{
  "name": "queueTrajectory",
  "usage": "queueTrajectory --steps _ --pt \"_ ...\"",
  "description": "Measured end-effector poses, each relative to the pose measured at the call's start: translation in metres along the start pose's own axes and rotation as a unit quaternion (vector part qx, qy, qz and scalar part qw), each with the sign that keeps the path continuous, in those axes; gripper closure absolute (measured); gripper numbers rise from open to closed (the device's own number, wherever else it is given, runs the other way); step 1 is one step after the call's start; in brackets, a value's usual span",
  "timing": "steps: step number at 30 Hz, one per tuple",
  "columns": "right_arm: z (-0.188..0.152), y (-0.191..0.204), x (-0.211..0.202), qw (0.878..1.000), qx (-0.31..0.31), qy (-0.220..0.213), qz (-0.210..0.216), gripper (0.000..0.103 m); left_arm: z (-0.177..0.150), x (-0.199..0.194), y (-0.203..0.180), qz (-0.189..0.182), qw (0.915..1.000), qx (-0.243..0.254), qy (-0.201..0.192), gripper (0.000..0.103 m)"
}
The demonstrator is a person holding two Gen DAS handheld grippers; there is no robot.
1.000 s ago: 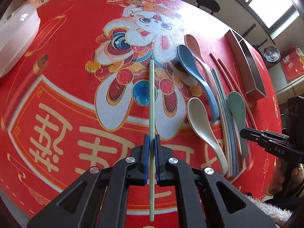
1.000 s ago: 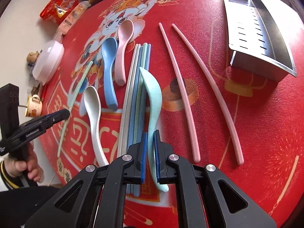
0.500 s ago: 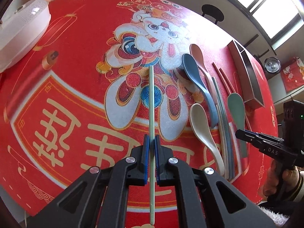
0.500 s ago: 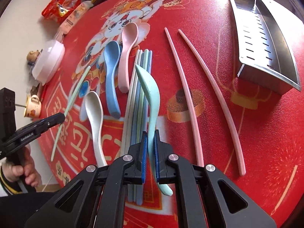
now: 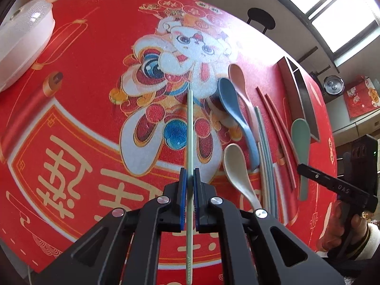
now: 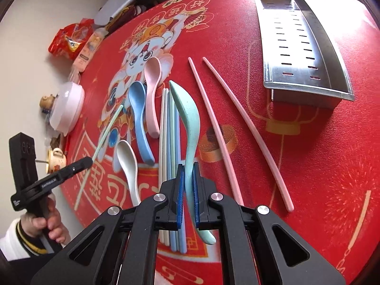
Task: Organize utensils
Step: 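Lift the mint spoon and green chopstick and carry them toward the steel caddy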
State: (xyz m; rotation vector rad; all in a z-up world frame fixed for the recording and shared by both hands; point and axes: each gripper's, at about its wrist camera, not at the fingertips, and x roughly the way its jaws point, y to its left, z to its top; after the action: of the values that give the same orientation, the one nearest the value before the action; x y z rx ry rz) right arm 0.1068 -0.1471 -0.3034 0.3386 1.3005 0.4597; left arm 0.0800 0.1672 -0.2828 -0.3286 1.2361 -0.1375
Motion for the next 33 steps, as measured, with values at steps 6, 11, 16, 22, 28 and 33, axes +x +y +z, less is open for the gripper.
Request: queueTrajectory --steps 6,11,16,22,28,33 --pt "-0.004 -0.007 0.001 1.0 0.011 0.003 -0.004 0.096 -0.002 0.029 -0.004 0.03 0.9985 0.03 0.034 0.098" --pt "-0.005 -0.01 0.004 1.0 0.018 0.006 -0.008 0.096 0.006 0.038 -0.012 0.042 0.9971 0.054 0.033 0.097" --pt "-0.005 -0.009 0.004 1.0 0.017 0.006 -0.01 0.096 0.014 0.045 -0.022 0.064 0.9947 0.078 0.019 0.096" --pt "-0.005 -0.009 0.003 1.0 0.018 0.004 -0.013 0.096 0.021 0.053 -0.036 0.092 0.9889 0.117 -0.002 0.096" --pt "-0.005 -0.012 0.001 1.0 0.023 0.003 -0.015 0.096 0.027 0.058 -0.043 0.111 0.9849 0.131 -0.022 0.094" --pt "-0.006 -0.012 -0.001 1.0 0.023 0.001 -0.018 0.096 0.035 0.064 -0.052 0.119 0.9818 0.145 -0.029 0.077"
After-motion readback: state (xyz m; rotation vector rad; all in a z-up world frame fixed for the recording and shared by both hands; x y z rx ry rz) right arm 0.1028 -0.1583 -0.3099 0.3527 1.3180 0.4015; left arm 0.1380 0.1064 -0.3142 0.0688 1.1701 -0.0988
